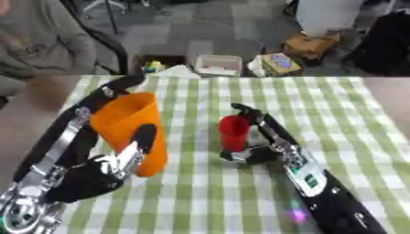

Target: Pour the contents of one cup into another cup.

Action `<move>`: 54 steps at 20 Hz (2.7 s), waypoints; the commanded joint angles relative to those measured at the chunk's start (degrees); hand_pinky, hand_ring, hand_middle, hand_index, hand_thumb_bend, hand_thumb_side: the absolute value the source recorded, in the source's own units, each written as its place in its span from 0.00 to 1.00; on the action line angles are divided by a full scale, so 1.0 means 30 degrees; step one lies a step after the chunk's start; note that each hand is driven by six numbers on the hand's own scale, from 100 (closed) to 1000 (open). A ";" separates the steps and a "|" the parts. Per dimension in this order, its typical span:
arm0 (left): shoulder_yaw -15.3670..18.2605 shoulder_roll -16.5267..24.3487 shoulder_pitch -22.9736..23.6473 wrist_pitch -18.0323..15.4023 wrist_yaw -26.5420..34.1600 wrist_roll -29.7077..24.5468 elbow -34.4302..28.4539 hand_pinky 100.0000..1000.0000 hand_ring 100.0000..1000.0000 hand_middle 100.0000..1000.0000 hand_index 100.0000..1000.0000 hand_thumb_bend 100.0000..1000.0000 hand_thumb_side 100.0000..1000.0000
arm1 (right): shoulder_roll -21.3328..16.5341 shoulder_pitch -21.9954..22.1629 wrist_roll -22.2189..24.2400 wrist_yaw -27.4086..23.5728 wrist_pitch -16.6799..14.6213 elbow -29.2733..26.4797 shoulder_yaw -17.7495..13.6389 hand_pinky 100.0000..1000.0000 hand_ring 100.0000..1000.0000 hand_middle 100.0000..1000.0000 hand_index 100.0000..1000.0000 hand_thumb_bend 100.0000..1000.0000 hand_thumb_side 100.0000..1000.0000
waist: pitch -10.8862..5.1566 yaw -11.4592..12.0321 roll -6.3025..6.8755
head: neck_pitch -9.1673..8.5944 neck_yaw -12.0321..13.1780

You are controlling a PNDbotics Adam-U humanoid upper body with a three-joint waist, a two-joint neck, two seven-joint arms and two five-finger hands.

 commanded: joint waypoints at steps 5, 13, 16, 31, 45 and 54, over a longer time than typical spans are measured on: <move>0.0029 0.0087 -0.0354 -0.0038 -0.0053 -0.0062 -0.0284 0.11 0.71 0.34 0.91 0.00 0.39 | 0.0294 -0.0352 -0.0250 0.0287 0.0085 0.0081 -0.0035 0.54 0.62 0.57 0.94 0.64 0.31 | -0.0172 0.0103 0.0135 | -0.0169 -0.0121; -0.0009 0.0082 -0.0351 -0.0015 -0.0023 -0.0082 -0.0286 0.11 0.71 0.34 0.91 0.00 0.39 | 0.0579 -0.0459 -0.0307 0.0301 0.0157 0.0283 0.0023 0.44 0.45 0.42 0.89 0.55 0.27 | -0.0175 0.0086 0.0176 | -0.0173 -0.0157; -0.0021 0.0084 -0.0334 -0.0011 -0.0025 -0.0101 -0.0276 0.11 0.71 0.34 0.92 0.00 0.39 | 0.0679 -0.0480 -0.0296 0.0290 0.0173 0.0315 0.0048 0.42 0.42 0.37 0.86 0.49 0.25 | -0.0188 0.0080 0.0172 | -0.0166 -0.0174; -0.0002 0.0163 -0.0376 -0.0012 0.0126 -0.0195 -0.0368 0.11 0.71 0.34 0.92 0.00 0.39 | 0.0769 -0.0498 -0.0620 0.0031 0.0256 0.0314 0.0104 0.27 0.25 0.17 0.71 0.06 0.00 | -0.0250 -0.0045 0.0123 | -0.0213 -0.0151; 0.0376 0.1152 -0.0329 0.0310 0.0643 -0.0205 -0.1479 0.10 0.70 0.34 0.91 0.00 0.39 | 0.0268 -0.0081 -0.0325 -0.0300 -0.0041 -0.0156 0.0598 0.26 0.24 0.16 0.72 0.04 0.00 | -0.0395 -0.0526 0.0199 | -0.0241 -0.0093; 0.0707 0.3637 -0.0762 -0.0374 0.0745 -0.0968 -0.1873 0.10 0.69 0.35 0.90 0.00 0.34 | -0.0107 0.0724 0.1764 -0.1354 -0.1055 -0.1885 0.2217 0.27 0.24 0.17 0.72 0.05 0.00 | -0.0613 -0.0978 0.0302 | -0.0232 -0.0189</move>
